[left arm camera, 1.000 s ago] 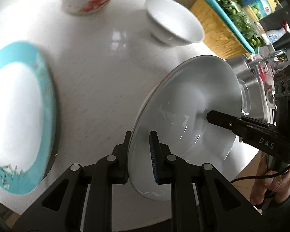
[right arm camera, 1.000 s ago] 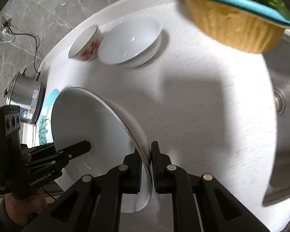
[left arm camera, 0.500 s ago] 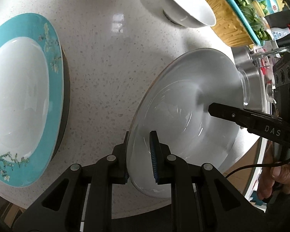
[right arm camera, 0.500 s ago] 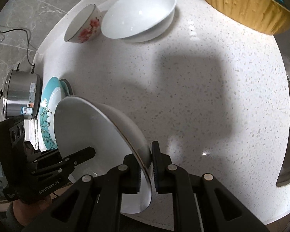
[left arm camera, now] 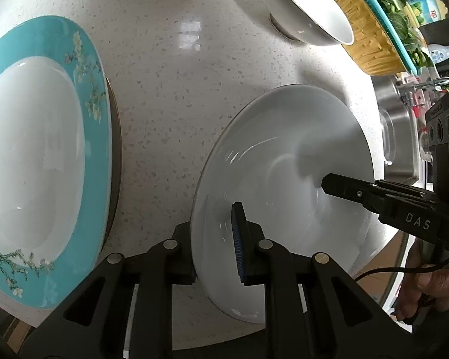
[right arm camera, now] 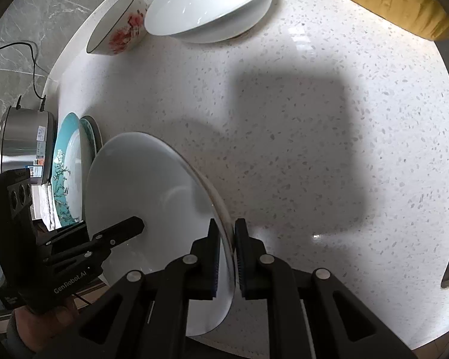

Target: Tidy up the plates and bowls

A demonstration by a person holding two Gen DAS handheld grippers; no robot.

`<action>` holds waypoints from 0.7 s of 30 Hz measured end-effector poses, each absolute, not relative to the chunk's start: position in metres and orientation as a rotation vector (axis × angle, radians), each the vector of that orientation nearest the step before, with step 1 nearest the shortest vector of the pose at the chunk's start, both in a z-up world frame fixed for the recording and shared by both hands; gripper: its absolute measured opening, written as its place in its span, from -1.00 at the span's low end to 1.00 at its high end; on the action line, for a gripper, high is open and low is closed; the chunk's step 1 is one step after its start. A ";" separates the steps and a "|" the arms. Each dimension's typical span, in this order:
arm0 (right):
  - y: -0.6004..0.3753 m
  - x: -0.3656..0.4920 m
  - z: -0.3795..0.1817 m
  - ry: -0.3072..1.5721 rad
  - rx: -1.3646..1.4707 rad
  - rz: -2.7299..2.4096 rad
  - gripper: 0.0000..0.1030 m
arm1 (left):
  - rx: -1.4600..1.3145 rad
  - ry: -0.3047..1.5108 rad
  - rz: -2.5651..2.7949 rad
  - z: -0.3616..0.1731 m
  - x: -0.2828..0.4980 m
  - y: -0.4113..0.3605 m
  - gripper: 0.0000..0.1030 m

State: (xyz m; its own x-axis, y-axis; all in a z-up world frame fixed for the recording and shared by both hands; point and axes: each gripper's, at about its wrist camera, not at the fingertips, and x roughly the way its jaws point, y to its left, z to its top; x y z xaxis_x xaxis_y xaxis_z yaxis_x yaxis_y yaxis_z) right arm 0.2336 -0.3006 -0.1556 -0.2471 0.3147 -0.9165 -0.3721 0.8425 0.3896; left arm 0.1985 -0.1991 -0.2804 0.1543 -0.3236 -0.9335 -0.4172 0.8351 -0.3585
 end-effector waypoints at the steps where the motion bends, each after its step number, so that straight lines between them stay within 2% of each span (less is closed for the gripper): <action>1: -0.300 0.233 -0.156 1.697 -0.047 0.648 -0.75 | -0.631 1.442 0.075 -0.280 0.199 -0.200 -0.70; 7: -0.304 0.229 -0.155 1.672 -0.024 0.661 -0.68 | -0.615 1.422 0.087 -0.281 0.198 -0.202 -0.62; 11: -0.306 0.224 -0.152 1.652 -0.004 0.673 -0.50 | -0.609 1.399 0.094 -0.278 0.195 -0.202 -0.37; 13: -0.308 0.223 -0.149 1.631 -0.008 0.672 -0.33 | -0.585 1.373 0.099 -0.271 0.195 -0.203 -0.07; 14: -0.309 0.223 -0.148 1.623 -0.005 0.672 -0.24 | -0.574 1.366 0.099 -0.269 0.195 -0.203 0.26; 15: -0.311 0.224 -0.146 1.616 0.003 0.674 -0.23 | -0.558 1.358 0.108 -0.265 0.195 -0.203 0.52; 21: -0.324 0.226 -0.139 1.588 0.024 0.651 -0.20 | -0.565 1.335 0.125 -0.257 0.191 -0.198 0.53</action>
State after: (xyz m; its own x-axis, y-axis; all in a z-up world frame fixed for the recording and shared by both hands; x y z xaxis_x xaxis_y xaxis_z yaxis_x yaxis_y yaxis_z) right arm 0.2264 -0.3243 -0.1394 -0.1446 0.3900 -0.9094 -0.3610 0.8349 0.4155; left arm 0.1911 -0.1978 -0.2573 0.2487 -0.2295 -0.9410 -0.4003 0.8603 -0.3156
